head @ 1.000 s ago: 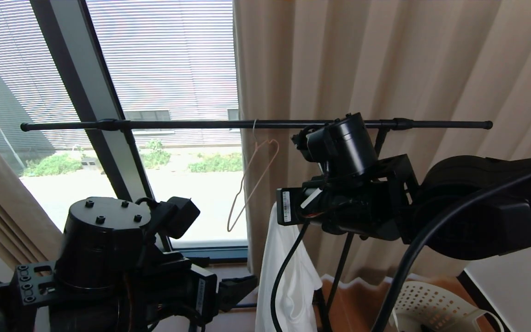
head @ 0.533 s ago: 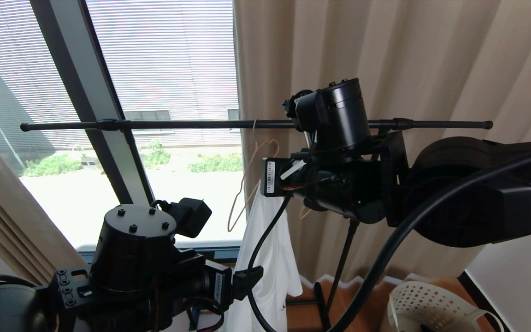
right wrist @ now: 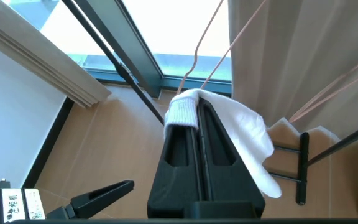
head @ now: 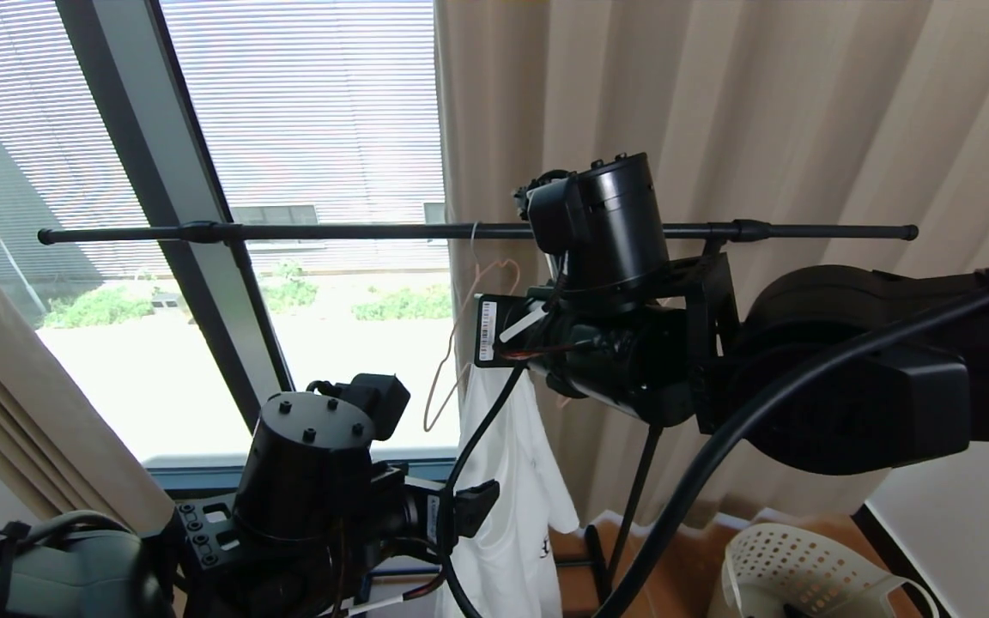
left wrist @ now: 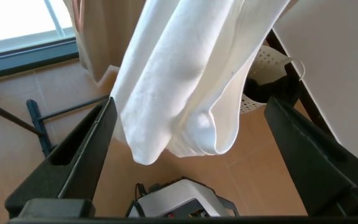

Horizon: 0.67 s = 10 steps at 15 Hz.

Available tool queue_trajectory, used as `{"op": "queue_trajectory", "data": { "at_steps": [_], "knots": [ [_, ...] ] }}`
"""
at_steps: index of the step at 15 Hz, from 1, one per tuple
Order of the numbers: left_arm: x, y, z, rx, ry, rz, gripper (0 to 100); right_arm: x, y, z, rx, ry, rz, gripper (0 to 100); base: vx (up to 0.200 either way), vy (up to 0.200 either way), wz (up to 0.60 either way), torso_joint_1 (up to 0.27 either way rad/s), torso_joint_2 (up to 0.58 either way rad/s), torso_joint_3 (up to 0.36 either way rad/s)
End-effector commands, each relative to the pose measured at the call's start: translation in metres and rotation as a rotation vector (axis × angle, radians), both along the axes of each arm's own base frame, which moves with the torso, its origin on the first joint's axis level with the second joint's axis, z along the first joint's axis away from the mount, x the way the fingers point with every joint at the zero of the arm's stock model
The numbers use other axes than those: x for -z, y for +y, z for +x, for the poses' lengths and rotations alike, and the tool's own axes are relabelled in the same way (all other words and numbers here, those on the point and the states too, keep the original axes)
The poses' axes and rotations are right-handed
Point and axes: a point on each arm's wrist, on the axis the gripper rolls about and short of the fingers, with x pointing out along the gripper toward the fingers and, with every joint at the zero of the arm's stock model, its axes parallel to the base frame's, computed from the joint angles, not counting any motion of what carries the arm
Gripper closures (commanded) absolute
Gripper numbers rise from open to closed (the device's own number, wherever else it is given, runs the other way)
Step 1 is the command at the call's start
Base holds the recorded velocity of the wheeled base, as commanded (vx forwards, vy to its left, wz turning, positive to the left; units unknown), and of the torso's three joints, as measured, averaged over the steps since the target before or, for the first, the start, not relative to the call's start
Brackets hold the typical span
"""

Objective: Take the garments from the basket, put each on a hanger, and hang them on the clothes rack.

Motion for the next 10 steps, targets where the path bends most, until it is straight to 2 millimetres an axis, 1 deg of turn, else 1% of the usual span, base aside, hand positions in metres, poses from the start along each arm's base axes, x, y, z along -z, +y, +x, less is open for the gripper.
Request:
{"op": "queue_trajectory", "data": {
  "at_steps": [1, 4, 7, 8, 10],
  "knots": [
    [0.0110, -0.0038, 0.0047, -0.005, 0.021, 0.021, 0, -0.0016, 0.0023, -0.0042, -0.011, -0.003, 0.006, 100, 0.000, 0.000, 0.00, 0.000, 0.00, 0.000],
    [0.0128, -0.0046, 0.0051, -0.008, 0.017, 0.022, 0, -0.0010, 0.0026, -0.0040, -0.011, -0.002, 0.005, 100, 0.000, 0.000, 0.00, 0.000, 0.00, 0.000],
    [0.0174, -0.0073, 0.0081, -0.058, 0.003, 0.057, 0, -0.0030, 0.0027, -0.0067, -0.010, -0.007, 0.007, 100, 0.000, 0.000, 0.00, 0.000, 0.00, 0.000],
    [0.0187, -0.0083, 0.0075, -0.063, 0.001, 0.063, 0, -0.0061, 0.0011, -0.0076, -0.001, -0.015, 0.010, 100, 0.000, 0.000, 0.00, 0.000, 0.00, 0.000],
    [0.0202, -0.0116, 0.0034, -0.045, -0.003, 0.058, 0, -0.0055, 0.0017, -0.0086, -0.002, -0.014, 0.007, 100, 0.000, 0.000, 0.00, 0.000, 0.00, 0.000]
  ]
}}
